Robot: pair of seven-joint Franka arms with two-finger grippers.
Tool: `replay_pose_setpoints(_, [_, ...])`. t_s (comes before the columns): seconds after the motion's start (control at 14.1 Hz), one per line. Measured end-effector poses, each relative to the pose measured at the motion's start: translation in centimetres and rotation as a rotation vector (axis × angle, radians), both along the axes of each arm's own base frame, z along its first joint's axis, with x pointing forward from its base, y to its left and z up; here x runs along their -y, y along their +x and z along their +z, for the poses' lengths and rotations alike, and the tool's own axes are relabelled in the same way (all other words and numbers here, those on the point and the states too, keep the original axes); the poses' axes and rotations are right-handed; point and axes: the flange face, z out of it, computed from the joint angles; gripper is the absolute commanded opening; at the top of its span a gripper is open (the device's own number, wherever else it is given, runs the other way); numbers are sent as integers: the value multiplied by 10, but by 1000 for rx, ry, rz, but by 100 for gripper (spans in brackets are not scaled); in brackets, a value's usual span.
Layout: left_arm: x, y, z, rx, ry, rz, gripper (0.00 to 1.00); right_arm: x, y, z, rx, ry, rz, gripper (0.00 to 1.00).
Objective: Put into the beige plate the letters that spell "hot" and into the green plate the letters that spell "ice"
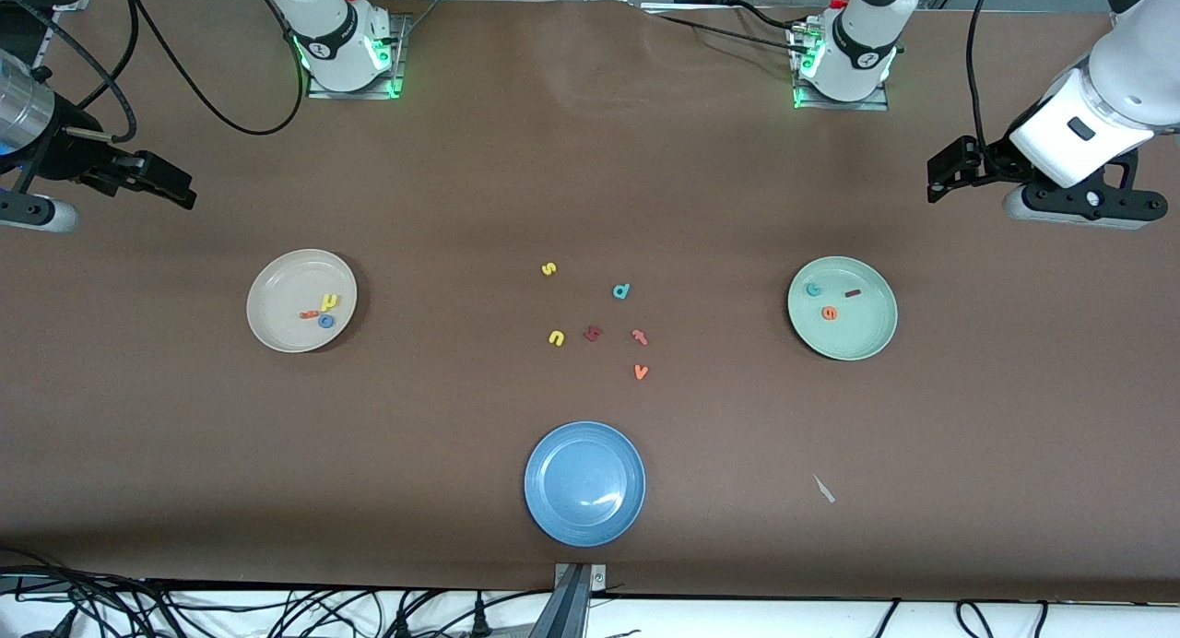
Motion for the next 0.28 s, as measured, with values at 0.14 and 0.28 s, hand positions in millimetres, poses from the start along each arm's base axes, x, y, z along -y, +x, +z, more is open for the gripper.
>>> replay_pose_setpoints(0.14, [0, 0, 0, 1, 3, -1, 100, 0, 0, -1, -1, 0, 0, 100])
replay_pose_setpoints(0.28, [-2, 0, 0, 3, 16, -2, 100, 0, 0, -1, -2, 0, 0, 100])
